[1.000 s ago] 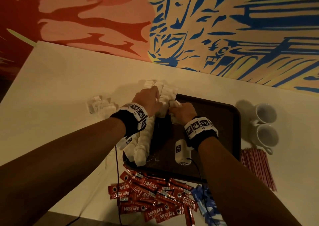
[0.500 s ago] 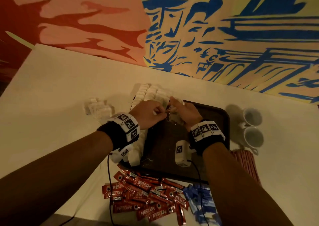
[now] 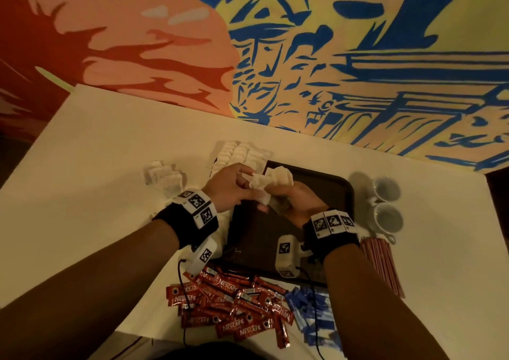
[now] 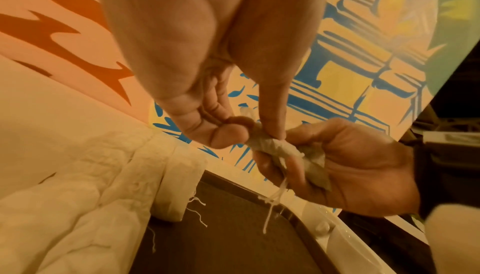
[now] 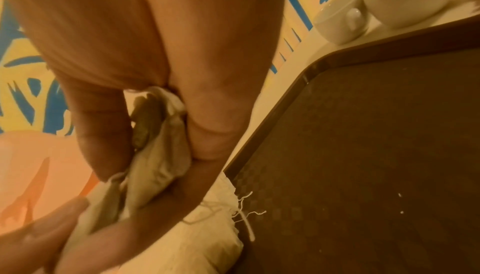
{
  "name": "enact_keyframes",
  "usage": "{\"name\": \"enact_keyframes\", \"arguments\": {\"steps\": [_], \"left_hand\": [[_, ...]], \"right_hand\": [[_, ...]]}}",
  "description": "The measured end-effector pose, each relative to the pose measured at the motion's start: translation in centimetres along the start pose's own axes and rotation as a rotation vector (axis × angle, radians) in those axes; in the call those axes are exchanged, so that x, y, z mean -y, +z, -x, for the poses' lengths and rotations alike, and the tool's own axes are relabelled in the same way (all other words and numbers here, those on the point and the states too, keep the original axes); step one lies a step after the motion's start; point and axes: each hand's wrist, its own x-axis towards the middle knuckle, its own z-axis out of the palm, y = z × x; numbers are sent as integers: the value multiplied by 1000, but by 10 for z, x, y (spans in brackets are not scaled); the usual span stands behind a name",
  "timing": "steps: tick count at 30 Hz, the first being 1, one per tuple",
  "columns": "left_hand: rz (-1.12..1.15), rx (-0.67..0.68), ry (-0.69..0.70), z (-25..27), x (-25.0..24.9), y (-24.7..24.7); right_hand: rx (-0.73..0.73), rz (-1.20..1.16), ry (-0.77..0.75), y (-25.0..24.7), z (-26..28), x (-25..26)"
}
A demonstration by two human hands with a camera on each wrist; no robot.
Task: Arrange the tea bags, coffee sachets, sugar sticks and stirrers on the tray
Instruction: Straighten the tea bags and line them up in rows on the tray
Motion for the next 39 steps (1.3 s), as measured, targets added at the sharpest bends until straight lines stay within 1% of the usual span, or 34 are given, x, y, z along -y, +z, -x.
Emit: {"name": "enact_keyframes", "arguments": {"steps": [2,5,7,10,13,16,18,23,25,27,28,29,32,33,36,38,39], "left_hand": [[10,39,-19,3,-2,-4],[-61,36,-4,3,-3,-6],[-67,38,8,0,-4,-8],[-94,70,20,-4,-5,-12],[-85,70,-18,-7,-5,-16],[-14,59,-41,-8,-2,-15],[32,51,-52,-9,-3,-14],[-22,36,-39,-18,-5,-21],[-58,15,-11,-24,-4,-23],[-81,-22,20,-32,-2,-23],[-107,-41,32,-36,-2,-24],[-145,-57,36,-40,0,-24],[-283,-64,22,-49,5,-23],[-328,-53,16,-51,7,-21],[-517,46,13,-57,14,-17],[-646,151,13,-59,20,-11],[-694,181,9,-60,23,-8]], "right_hand": [[-43,97,-23,0,0,-1],[-62,237,-80,2,-2,1],[-63,261,-100,3,-5,0],[-122,259,-112,3,-9,-4],[-148,242,-124,1,-10,-9],[-75,232,-97,1,-6,-13],[-71,273,-83,1,-8,-17],[-165,344,-73,-2,-14,-19],[-206,413,-24,-4,-21,-18],[-258,419,74,-9,-27,-17],[-284,367,108,-12,-31,-18],[-313,328,104,-16,-33,-19],[-390,368,26,-27,-32,-24],[-409,353,31,-29,-31,-24],[-439,233,104,-35,-34,-23],[-436,217,130,-39,-35,-25],[-425,221,134,-39,-34,-26]]}}
